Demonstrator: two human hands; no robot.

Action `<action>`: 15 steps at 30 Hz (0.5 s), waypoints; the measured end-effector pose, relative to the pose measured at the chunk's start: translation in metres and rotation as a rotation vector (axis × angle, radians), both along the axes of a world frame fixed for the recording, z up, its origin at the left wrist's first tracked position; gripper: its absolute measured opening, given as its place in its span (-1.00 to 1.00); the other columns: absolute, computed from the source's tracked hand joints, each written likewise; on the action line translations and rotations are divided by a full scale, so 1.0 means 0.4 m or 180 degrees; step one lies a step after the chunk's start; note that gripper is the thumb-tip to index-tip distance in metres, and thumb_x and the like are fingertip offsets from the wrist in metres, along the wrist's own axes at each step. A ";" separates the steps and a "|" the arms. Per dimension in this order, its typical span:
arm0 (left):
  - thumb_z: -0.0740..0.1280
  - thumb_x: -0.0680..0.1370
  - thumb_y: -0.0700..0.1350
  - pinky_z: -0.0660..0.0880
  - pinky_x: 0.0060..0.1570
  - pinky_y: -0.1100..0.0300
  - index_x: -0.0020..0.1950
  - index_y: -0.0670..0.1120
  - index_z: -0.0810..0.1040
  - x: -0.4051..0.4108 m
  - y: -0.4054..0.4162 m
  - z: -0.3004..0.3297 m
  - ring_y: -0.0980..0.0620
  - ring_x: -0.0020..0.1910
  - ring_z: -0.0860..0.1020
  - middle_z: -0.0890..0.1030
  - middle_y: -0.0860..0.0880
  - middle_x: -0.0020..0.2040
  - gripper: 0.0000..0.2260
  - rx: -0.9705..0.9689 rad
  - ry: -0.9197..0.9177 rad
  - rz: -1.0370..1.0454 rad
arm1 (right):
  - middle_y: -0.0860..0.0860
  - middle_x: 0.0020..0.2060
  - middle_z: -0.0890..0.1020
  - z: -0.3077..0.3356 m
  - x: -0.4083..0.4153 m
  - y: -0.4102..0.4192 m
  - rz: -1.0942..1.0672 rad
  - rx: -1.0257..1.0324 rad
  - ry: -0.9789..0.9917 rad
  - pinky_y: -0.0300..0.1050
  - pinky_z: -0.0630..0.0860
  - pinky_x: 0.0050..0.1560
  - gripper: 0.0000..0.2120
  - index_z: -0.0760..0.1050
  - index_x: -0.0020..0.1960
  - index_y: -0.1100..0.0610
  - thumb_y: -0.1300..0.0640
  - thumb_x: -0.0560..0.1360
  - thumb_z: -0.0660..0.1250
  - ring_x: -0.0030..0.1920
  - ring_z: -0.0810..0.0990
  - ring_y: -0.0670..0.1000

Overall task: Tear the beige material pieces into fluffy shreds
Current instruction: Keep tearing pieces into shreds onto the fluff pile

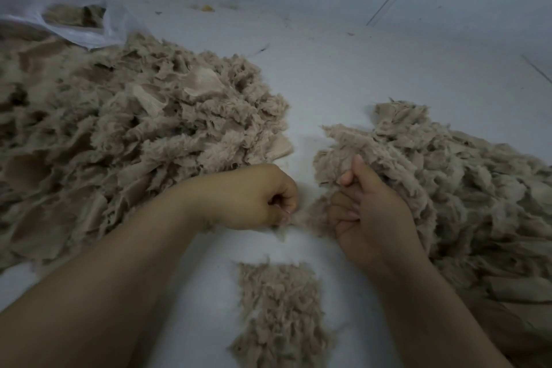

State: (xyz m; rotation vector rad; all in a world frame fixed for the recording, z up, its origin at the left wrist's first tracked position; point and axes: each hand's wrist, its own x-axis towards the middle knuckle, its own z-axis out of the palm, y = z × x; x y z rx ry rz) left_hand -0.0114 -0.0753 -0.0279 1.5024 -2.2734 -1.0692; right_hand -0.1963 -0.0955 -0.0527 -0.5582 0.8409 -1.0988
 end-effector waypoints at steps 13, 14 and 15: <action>0.33 0.39 0.36 0.35 -0.30 0.14 0.04 0.04 0.35 -0.058 0.008 -0.040 0.03 -0.13 0.48 0.45 0.10 -0.07 -0.53 -0.1304 -0.1286 0.0371 | -0.08 -0.57 0.19 -0.001 0.009 0.000 0.0023 0.0115 -0.0003 -0.30 0.19 -0.63 -0.60 0.39 -0.30 0.16 -0.04 0.63 0.23 -0.61 0.14 -0.14; 0.29 0.43 0.35 0.27 -0.34 0.16 0.01 0.03 0.32 -0.069 0.009 -0.049 0.02 -0.11 0.48 0.44 0.09 -0.07 -0.56 -0.1469 -0.1396 0.0351 | -0.08 -0.57 0.20 -0.001 0.010 0.000 0.0021 0.0130 -0.0026 -0.31 0.20 -0.63 -0.59 0.39 -0.30 0.16 -0.05 0.64 0.23 -0.61 0.14 -0.14; 0.27 0.48 0.31 0.20 -0.37 0.15 -0.04 0.04 0.27 -0.076 0.009 -0.056 0.01 -0.12 0.46 0.40 0.08 -0.09 -0.62 -0.1603 -0.1383 0.0419 | -0.09 -0.58 0.20 -0.001 0.012 -0.001 0.0010 0.0143 -0.0059 -0.31 0.20 -0.63 -0.59 0.39 -0.30 0.16 -0.05 0.64 0.22 -0.61 0.15 -0.15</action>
